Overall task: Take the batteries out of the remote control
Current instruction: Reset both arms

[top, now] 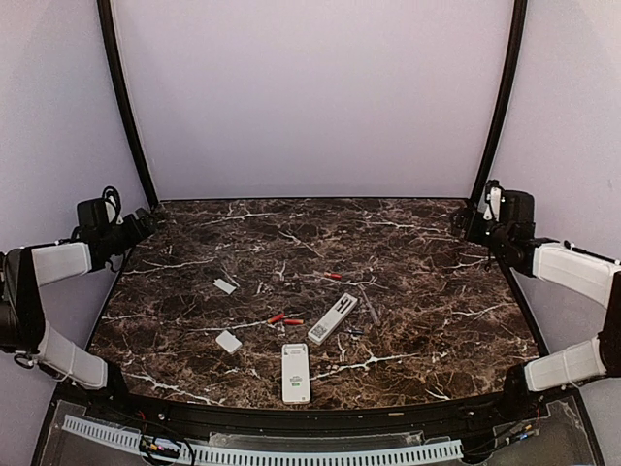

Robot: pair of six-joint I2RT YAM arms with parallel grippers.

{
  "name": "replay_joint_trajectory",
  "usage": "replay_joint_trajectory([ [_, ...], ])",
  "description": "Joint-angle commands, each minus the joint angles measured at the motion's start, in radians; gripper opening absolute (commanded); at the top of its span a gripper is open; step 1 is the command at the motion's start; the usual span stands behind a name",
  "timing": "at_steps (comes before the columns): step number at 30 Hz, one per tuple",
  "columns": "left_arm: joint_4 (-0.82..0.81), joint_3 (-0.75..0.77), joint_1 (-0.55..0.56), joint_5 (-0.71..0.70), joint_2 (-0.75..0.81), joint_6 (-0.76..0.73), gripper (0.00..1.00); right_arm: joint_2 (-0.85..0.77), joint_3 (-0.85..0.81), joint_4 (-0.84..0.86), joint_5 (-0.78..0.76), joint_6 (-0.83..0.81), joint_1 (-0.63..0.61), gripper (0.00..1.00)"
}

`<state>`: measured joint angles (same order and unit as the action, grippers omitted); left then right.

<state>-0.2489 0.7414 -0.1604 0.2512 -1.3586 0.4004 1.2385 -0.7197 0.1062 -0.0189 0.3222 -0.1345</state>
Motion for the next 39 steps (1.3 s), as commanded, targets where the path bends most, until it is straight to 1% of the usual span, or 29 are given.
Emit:
replay_joint_trajectory([
  [1,-0.173,-0.079,-0.095,0.022,0.029,0.002,0.94,-0.04,0.057,0.115,0.048,-0.067,0.119,0.99],
  [4,-0.336,-0.177,-0.102,-0.019,0.05,-0.026,0.94,-0.069,0.128,0.199,0.036,-0.088,0.191,0.99],
  [6,-0.359,-0.208,-0.101,-0.071,0.064,-0.064,0.95,-0.094,0.181,0.268,0.027,-0.1,0.211,0.99],
  [8,-0.338,-0.214,-0.101,-0.101,0.075,-0.114,0.95,-0.121,0.24,0.357,-0.004,-0.113,0.213,0.99],
  [9,-0.344,-0.219,-0.1,-0.103,0.079,-0.146,0.95,-0.132,0.273,0.408,-0.016,-0.119,0.214,0.99],
  [11,-0.409,-0.278,-0.088,-0.095,0.084,-0.196,0.95,-0.141,0.337,0.514,-0.02,-0.144,0.214,0.99],
  [13,-0.553,-0.339,-0.068,-0.085,0.081,-0.247,0.97,-0.136,0.392,0.616,-0.019,-0.165,0.214,0.99],
  [15,-0.645,-0.375,-0.048,-0.073,0.071,-0.265,0.98,-0.127,0.424,0.689,-0.019,-0.173,0.213,0.99],
  [18,-0.655,-0.373,-0.003,-0.091,0.045,-0.299,0.99,-0.095,0.456,0.756,-0.018,-0.185,0.213,0.99],
  [20,-0.65,-0.358,0.021,-0.12,0.011,-0.33,0.99,-0.094,0.461,0.765,-0.017,-0.187,0.213,0.99],
  [21,-0.62,-0.342,0.029,-0.133,0.004,-0.34,0.99,-0.099,0.462,0.758,-0.016,-0.186,0.215,0.99],
  [24,-0.603,-0.326,0.05,-0.144,-0.01,-0.355,0.99,-0.11,0.475,0.77,-0.015,-0.186,0.213,0.99],
  [39,-0.617,-0.333,0.054,-0.18,-0.006,-0.328,0.99,-0.12,0.485,0.779,-0.021,-0.186,0.214,0.99],
])
